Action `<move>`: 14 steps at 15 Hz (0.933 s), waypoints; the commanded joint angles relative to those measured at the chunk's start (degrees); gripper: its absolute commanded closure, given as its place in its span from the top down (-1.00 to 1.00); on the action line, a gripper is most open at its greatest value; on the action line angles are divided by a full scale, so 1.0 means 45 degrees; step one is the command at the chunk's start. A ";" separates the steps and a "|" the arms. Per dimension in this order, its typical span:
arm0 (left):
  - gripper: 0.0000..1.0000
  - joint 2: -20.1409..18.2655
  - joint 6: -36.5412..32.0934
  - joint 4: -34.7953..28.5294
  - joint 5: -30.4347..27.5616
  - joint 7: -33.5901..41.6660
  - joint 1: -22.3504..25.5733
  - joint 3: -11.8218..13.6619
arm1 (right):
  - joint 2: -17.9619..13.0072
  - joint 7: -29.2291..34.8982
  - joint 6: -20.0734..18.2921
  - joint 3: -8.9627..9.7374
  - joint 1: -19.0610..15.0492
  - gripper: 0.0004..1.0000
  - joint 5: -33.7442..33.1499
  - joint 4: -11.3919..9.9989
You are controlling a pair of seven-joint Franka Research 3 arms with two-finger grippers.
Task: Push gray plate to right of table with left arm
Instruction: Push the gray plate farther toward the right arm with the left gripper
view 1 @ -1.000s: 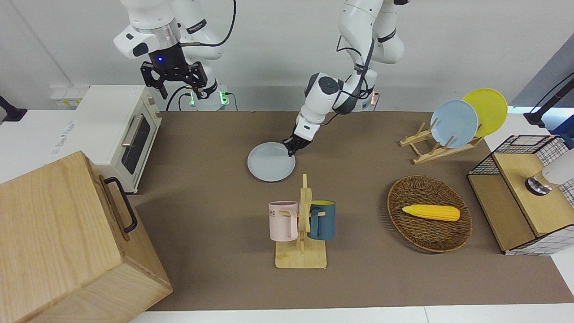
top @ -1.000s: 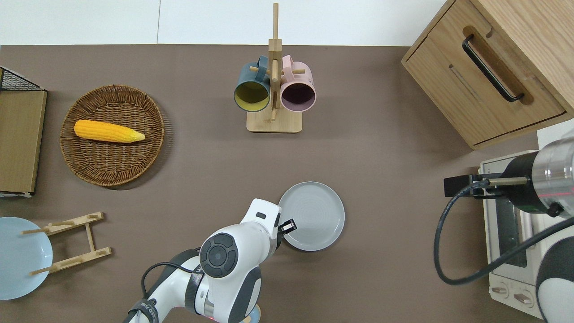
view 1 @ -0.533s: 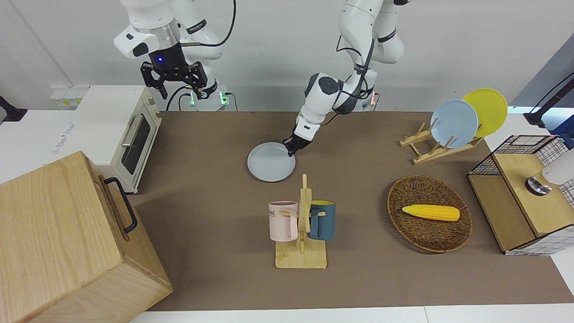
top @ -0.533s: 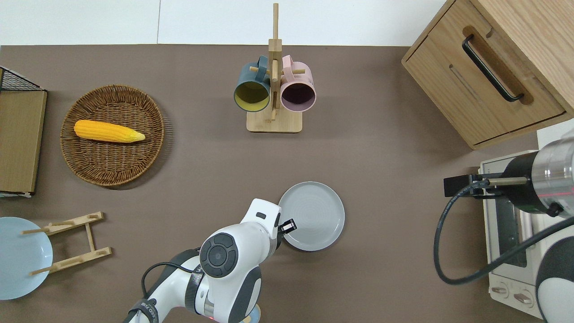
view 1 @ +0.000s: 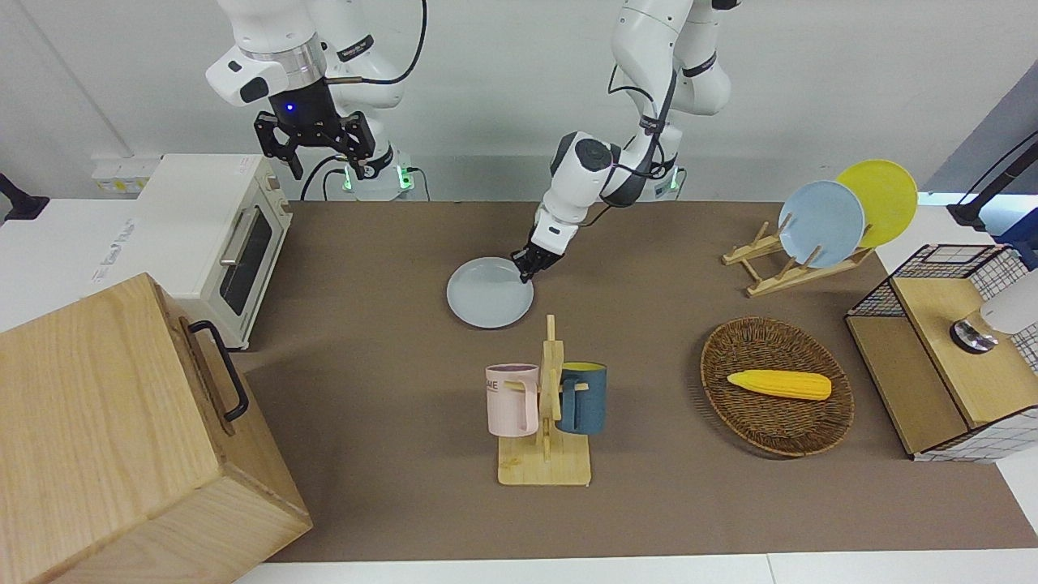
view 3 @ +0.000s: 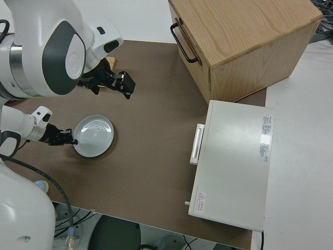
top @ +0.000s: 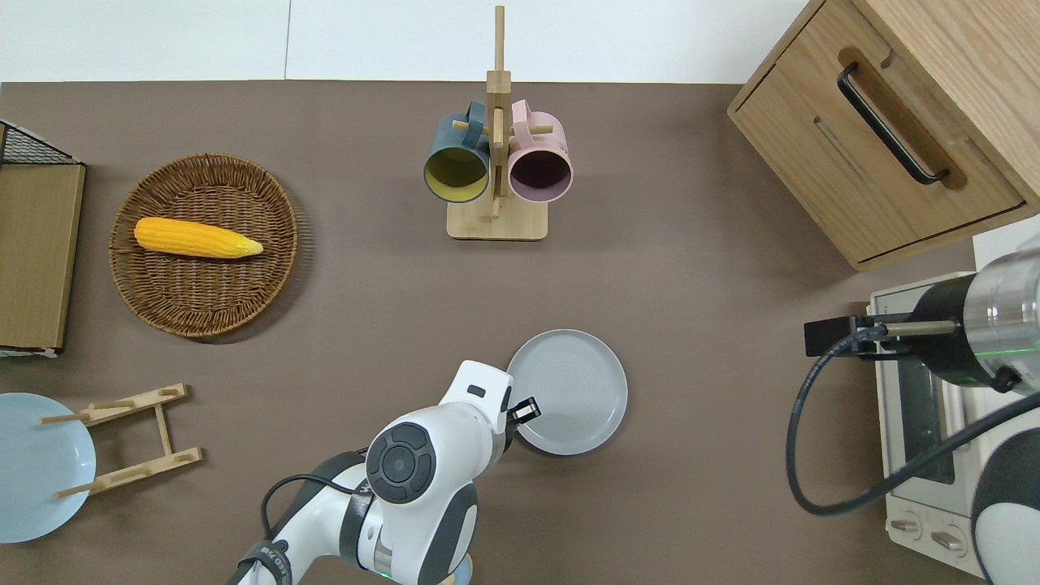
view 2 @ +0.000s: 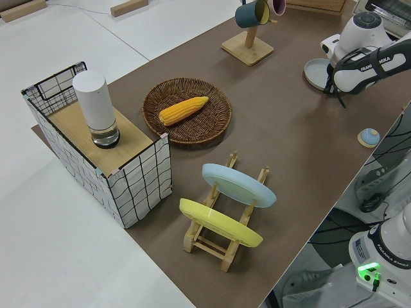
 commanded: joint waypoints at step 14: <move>-0.86 0.1844 0.0616 0.1406 -0.0271 -0.0405 -0.0701 -0.0772 | -0.0350 0.0143 -0.0017 0.0222 -0.0378 0.99 0.0275 -0.0347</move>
